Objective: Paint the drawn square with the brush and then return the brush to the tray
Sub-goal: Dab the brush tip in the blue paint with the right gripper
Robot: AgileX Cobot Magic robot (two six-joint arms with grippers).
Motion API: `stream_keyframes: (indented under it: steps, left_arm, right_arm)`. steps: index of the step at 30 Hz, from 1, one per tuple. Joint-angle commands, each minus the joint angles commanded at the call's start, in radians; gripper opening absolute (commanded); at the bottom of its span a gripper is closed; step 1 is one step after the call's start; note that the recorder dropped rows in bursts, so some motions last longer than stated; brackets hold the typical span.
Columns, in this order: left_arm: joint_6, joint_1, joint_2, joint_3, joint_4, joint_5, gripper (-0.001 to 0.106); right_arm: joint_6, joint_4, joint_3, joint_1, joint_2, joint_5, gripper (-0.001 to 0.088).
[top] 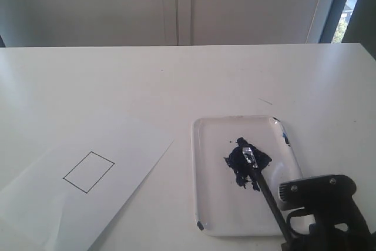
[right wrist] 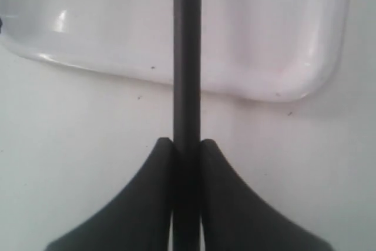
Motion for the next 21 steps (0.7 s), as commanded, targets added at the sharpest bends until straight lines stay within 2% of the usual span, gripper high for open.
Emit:
stream_keyframes:
  steps: [4,21]
  left_arm:
    - [0.0,0.0,0.0,0.0,0.0,-0.003,0.0]
    - [0.0,0.0,0.0,0.0,0.0,-0.021,0.0]
  right_arm:
    - [-0.124,0.153,0.0,0.0,-0.061,0.075,0.0]
    - [-0.153,0.106,-0.02,0.0,-0.062,0.069,0.0]
